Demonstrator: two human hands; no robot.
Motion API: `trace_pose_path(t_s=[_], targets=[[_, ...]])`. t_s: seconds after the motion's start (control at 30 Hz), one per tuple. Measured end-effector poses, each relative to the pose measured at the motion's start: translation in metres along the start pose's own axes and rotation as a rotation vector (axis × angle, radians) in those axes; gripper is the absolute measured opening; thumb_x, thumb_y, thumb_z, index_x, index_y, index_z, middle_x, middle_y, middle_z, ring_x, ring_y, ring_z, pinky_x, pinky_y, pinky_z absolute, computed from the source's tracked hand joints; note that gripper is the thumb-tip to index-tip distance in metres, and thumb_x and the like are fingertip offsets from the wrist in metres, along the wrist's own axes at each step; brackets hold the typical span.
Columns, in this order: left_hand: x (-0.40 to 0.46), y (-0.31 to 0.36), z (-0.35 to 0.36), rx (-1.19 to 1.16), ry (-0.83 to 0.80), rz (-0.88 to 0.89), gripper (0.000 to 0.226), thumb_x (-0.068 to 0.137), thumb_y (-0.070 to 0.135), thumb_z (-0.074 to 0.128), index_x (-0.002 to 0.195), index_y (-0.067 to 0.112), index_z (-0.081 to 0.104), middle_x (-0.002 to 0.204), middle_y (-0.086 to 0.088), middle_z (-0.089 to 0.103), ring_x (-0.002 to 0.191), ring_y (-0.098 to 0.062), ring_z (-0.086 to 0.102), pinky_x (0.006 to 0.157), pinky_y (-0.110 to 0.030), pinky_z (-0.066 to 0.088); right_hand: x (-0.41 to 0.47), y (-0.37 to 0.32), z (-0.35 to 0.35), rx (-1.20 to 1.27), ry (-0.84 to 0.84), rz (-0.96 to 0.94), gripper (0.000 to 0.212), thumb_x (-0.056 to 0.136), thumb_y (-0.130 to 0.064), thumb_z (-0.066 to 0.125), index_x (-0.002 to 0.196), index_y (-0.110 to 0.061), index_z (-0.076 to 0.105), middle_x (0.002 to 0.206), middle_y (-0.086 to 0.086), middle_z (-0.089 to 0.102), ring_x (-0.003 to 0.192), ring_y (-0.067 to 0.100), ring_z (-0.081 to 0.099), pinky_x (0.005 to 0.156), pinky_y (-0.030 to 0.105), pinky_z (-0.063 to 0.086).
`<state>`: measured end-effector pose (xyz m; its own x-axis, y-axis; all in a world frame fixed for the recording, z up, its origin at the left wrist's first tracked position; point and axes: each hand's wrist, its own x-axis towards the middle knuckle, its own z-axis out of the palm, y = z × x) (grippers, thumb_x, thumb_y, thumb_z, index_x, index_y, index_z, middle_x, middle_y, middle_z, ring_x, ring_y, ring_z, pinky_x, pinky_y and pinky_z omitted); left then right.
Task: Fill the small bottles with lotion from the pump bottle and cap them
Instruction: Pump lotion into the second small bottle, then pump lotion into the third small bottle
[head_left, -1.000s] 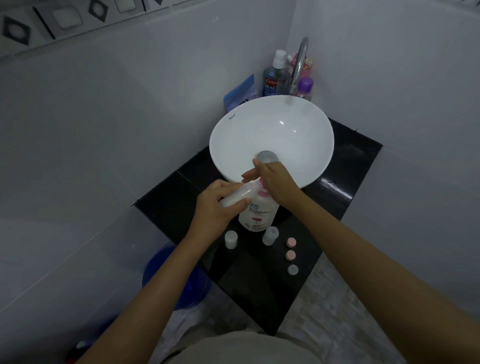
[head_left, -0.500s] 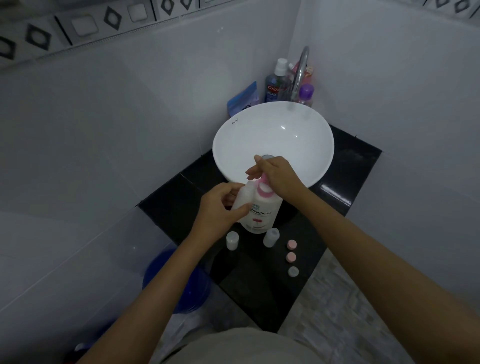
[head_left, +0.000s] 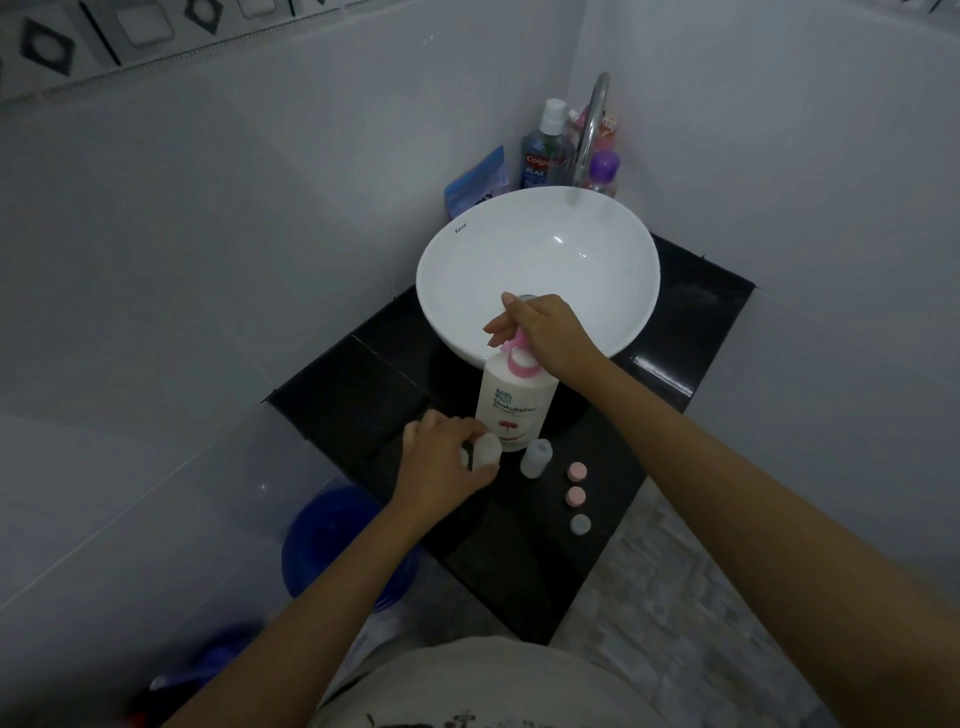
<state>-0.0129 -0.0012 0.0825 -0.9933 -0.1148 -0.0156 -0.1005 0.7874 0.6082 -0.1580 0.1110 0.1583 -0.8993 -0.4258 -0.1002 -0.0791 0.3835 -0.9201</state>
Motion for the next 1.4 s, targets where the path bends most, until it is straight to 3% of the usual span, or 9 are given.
trace_pose_path(t_s=[0.1, 0.3, 0.57, 0.63, 0.73, 0.8, 1.0, 1.27, 1.4], targets=[[0.000, -0.005, 0.012, 0.071, -0.013, 0.006, 0.038, 0.076, 0.040, 0.070, 0.110, 0.026, 0.061, 0.104, 0.008, 0.061, 0.105, -0.012, 0.044, 0.085, -0.024, 0.018, 0.000, 0.000, 0.000, 0.009, -0.001, 0.012, 0.045, 0.099, -0.028, 0.041, 0.078, -0.004, 0.073, 0.068, 0.002, 0.069, 0.062, 0.003, 0.063, 0.089, 0.028, 0.047], [0.004, -0.014, 0.027, 0.180, -0.037, 0.074, 0.035, 0.075, 0.044, 0.068, 0.106, 0.029, 0.062, 0.100, 0.008, 0.064, 0.103, -0.013, 0.046, 0.086, -0.026, 0.019, -0.001, 0.000, 0.000, -0.003, -0.002, 0.006, 0.045, 0.099, -0.028, 0.040, 0.082, -0.002, 0.072, 0.068, 0.002, 0.069, 0.058, -0.004, 0.062, 0.079, 0.019, 0.046], [0.003, -0.019, 0.038, 0.334, -0.084, 0.119, 0.047, 0.067, 0.052, 0.071, 0.104, 0.025, 0.066, 0.105, 0.006, 0.066, 0.111, -0.019, 0.049, 0.112, -0.044, 0.008, -0.002, -0.001, 0.000, 0.022, -0.005, 0.017, 0.045, 0.098, -0.028, 0.041, 0.084, 0.001, 0.072, 0.067, 0.004, 0.068, 0.058, -0.001, 0.062, 0.080, 0.018, 0.046], [0.004, -0.019, 0.038, 0.379, -0.038, 0.130, 0.057, 0.062, 0.060, 0.071, 0.106, 0.024, 0.066, 0.110, 0.005, 0.065, 0.111, -0.020, 0.051, 0.112, -0.050, 0.016, -0.003, -0.002, 0.000, 0.009, -0.008, 0.011, 0.045, 0.099, -0.028, 0.040, 0.085, 0.001, 0.072, 0.067, 0.002, 0.068, 0.059, -0.001, 0.062, 0.080, 0.017, 0.046], [0.008, -0.008, 0.037, 0.409, 0.096, 0.224, 0.055, 0.066, 0.064, 0.064, 0.101, 0.022, 0.068, 0.100, 0.004, 0.069, 0.098, -0.018, 0.058, 0.098, -0.038, 0.029, -0.002, -0.002, 0.000, 0.022, -0.014, 0.014, 0.045, 0.099, -0.027, 0.040, 0.085, 0.004, 0.071, 0.067, 0.003, 0.067, 0.056, -0.002, 0.062, 0.076, 0.016, 0.047], [0.013, 0.007, 0.037, 0.440, 0.125, 0.295, 0.050, 0.072, 0.060, 0.061, 0.101, 0.020, 0.069, 0.093, 0.002, 0.071, 0.091, -0.019, 0.060, 0.088, -0.034, 0.030, -0.002, -0.002, 0.000, 0.024, -0.013, 0.012, 0.045, 0.099, -0.027, 0.041, 0.085, 0.004, 0.071, 0.067, 0.004, 0.067, 0.055, -0.002, 0.062, 0.076, 0.017, 0.047], [0.026, 0.036, 0.053, 0.651, -0.134, 0.265, 0.051, 0.091, 0.047, 0.047, 0.130, 0.014, 0.045, 0.122, -0.009, 0.062, 0.118, -0.027, 0.050, 0.102, -0.041, 0.029, -0.003, -0.003, -0.001, -0.013, -0.014, -0.001, 0.045, 0.099, -0.026, 0.039, 0.088, 0.003, 0.071, 0.069, 0.003, 0.067, 0.056, -0.007, 0.061, 0.068, 0.003, 0.044], [0.030, 0.045, 0.064, 0.758, -0.169, 0.185, 0.031, 0.091, 0.039, 0.053, 0.105, 0.012, 0.059, 0.104, -0.007, 0.067, 0.106, -0.026, 0.053, 0.100, -0.041, 0.030, -0.003, -0.006, -0.002, -0.001, -0.019, 0.008, 0.044, 0.099, -0.025, 0.040, 0.089, 0.006, 0.071, 0.066, -0.003, 0.064, 0.052, -0.008, 0.060, 0.063, 0.001, 0.043], [0.027, 0.046, 0.067, 0.732, -0.164, 0.184, 0.026, 0.093, 0.033, 0.049, 0.106, 0.012, 0.058, 0.106, -0.007, 0.066, 0.110, -0.026, 0.049, 0.100, -0.042, 0.029, -0.004, -0.007, -0.002, -0.007, -0.022, 0.013, 0.045, 0.099, -0.026, 0.040, 0.088, 0.004, 0.071, 0.066, -0.003, 0.065, 0.054, -0.007, 0.061, 0.070, 0.009, 0.046]])
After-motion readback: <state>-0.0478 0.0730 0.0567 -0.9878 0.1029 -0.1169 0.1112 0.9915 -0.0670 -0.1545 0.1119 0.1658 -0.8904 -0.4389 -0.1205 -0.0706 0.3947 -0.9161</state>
